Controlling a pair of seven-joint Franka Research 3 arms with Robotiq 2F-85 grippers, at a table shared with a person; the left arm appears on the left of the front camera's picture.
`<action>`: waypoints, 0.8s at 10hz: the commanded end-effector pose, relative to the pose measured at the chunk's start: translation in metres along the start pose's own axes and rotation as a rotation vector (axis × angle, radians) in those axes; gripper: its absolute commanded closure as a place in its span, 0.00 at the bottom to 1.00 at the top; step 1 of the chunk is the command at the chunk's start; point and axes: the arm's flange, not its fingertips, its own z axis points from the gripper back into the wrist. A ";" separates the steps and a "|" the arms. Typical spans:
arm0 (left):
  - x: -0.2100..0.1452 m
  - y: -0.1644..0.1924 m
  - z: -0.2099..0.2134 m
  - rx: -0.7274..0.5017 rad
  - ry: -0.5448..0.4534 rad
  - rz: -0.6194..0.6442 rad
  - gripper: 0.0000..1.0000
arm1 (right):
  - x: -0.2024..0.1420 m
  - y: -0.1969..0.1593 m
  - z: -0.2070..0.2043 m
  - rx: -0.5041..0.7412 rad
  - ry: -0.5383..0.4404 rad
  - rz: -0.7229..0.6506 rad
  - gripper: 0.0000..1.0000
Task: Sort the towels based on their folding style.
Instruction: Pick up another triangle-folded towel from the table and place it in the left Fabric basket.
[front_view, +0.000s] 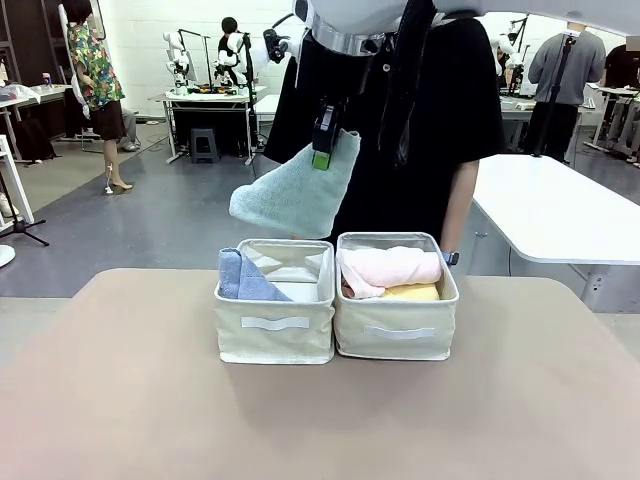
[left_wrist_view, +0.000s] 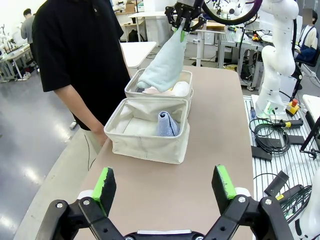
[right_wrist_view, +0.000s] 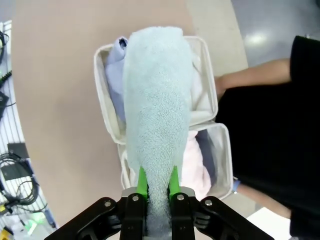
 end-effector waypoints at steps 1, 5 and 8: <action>-0.001 -0.003 0.000 0.007 0.020 -0.009 0.00 | -0.004 0.000 0.006 -0.003 0.008 -0.061 0.81; -0.001 -0.003 0.000 0.007 0.020 -0.009 0.00 | -0.004 0.000 0.006 -0.003 0.008 -0.061 0.81; -0.001 -0.003 0.000 0.007 0.020 -0.009 0.00 | 0.008 -0.043 -0.019 0.141 -0.005 -0.054 0.81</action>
